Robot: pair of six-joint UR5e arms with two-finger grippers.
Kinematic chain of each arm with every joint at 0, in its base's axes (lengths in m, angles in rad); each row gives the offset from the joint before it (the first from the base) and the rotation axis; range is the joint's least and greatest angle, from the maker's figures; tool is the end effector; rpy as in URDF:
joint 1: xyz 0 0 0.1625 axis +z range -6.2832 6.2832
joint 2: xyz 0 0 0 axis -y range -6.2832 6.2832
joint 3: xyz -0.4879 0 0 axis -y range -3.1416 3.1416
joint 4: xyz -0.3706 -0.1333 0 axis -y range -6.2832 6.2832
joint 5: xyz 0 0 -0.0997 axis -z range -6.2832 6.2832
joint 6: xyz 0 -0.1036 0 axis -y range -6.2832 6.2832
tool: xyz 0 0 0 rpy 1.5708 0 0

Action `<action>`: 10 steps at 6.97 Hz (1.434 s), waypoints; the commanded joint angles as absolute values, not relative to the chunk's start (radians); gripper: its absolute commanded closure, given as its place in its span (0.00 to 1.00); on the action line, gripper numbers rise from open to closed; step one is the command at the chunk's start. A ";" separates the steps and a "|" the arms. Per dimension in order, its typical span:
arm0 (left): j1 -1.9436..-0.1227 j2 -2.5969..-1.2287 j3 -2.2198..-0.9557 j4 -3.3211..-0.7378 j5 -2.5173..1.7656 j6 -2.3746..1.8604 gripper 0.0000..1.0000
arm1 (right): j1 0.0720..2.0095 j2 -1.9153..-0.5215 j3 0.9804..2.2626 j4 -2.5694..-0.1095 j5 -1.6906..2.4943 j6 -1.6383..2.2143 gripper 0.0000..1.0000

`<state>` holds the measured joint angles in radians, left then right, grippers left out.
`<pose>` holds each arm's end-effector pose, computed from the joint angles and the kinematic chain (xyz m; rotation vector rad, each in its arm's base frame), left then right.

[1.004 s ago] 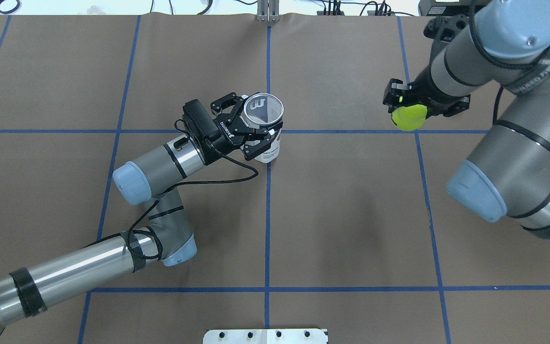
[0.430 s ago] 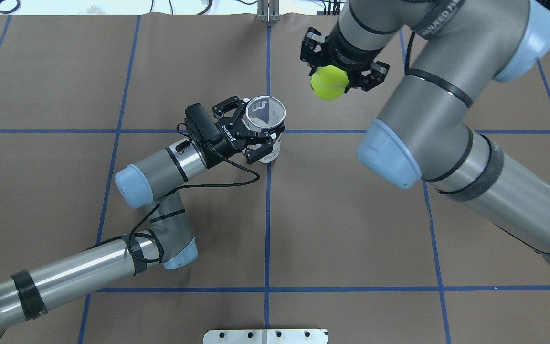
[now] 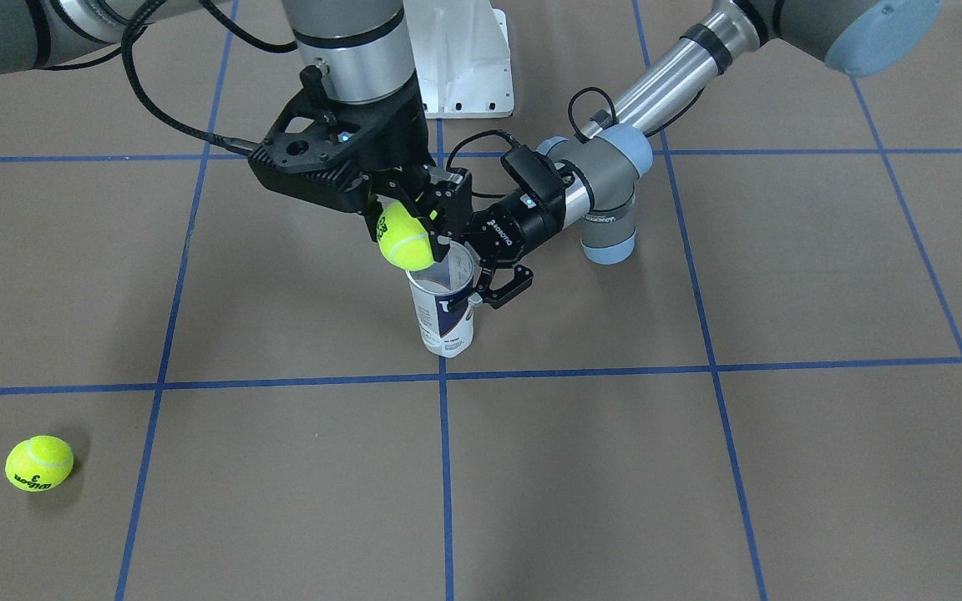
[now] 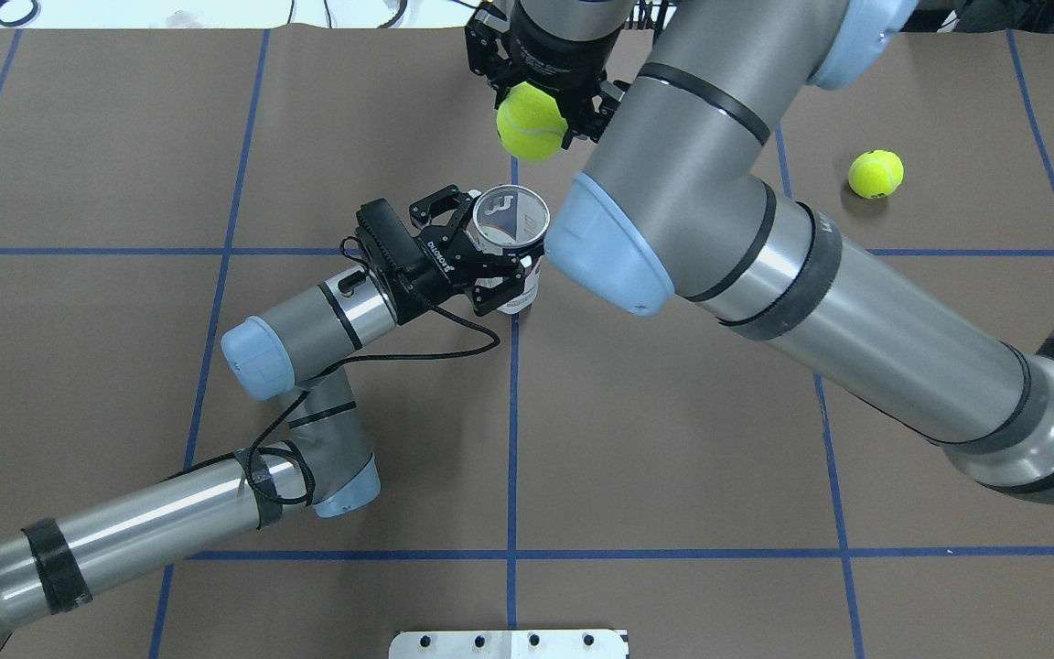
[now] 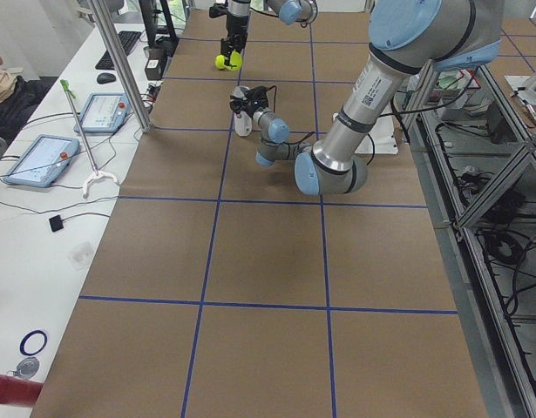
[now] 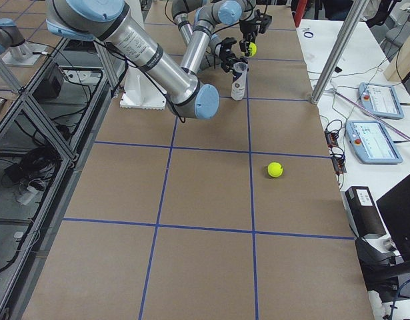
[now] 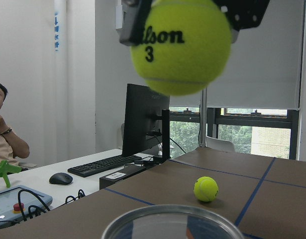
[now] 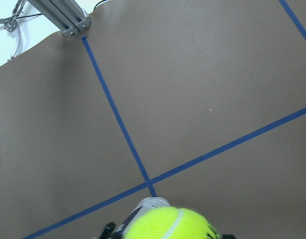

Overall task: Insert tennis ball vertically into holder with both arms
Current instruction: 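Carry the ball with the right gripper over the can's opening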

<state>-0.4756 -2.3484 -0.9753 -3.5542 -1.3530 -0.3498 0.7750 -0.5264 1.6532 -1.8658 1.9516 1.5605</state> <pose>0.5819 -0.4748 0.3038 1.6973 1.3297 0.1969 -0.4475 -0.5710 0.0641 -0.0171 -0.9077 0.5541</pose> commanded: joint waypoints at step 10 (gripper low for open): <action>-0.480 -2.349 -0.976 -3.554 -1.353 -0.350 0.13 | 0.696 -0.546 1.597 -1.871 1.944 1.546 0.30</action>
